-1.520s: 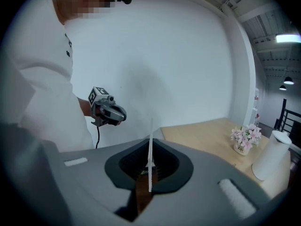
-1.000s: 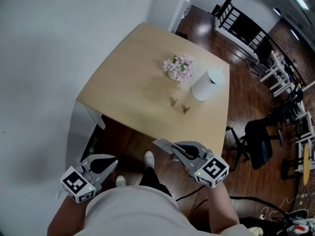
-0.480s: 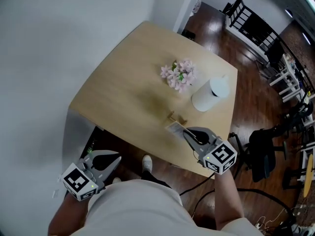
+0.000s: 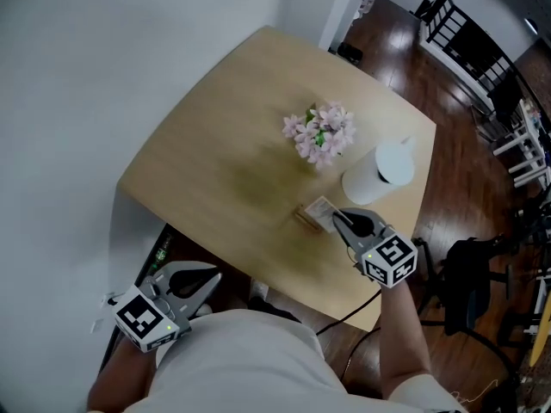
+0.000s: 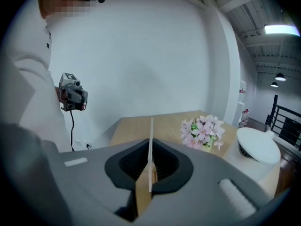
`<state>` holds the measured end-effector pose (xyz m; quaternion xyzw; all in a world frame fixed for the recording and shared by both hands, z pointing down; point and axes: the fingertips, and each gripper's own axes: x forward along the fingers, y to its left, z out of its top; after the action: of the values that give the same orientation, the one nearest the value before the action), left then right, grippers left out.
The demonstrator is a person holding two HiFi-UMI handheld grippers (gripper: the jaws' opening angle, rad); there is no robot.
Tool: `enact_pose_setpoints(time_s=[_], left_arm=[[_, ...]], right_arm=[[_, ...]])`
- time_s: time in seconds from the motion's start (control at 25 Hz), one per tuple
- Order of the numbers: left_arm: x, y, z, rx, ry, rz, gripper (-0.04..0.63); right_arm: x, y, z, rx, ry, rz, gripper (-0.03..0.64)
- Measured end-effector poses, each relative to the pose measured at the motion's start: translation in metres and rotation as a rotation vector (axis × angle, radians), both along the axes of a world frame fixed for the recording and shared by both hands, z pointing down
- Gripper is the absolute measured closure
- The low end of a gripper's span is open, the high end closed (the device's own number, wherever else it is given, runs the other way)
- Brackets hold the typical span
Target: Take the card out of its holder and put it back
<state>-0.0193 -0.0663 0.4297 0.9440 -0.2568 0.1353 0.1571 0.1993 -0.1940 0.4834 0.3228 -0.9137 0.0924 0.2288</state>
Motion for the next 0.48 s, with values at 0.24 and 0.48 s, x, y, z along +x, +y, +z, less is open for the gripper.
enact_pose_setpoints(time_s=[0.24, 0.48], left_arm=[[0.011, -0.009, 0.002, -0.017, -0.024, -0.042, 0.594], [0.019, -0.012, 0.003, -0.032, -0.032, -0.067, 0.594]], right_arm=[[0.004, -0.02, 0.029, -0.036, 0.0, -0.036, 0.597], [0.009, -0.03, 0.043, -0.053, -0.01, -0.045, 0.597]])
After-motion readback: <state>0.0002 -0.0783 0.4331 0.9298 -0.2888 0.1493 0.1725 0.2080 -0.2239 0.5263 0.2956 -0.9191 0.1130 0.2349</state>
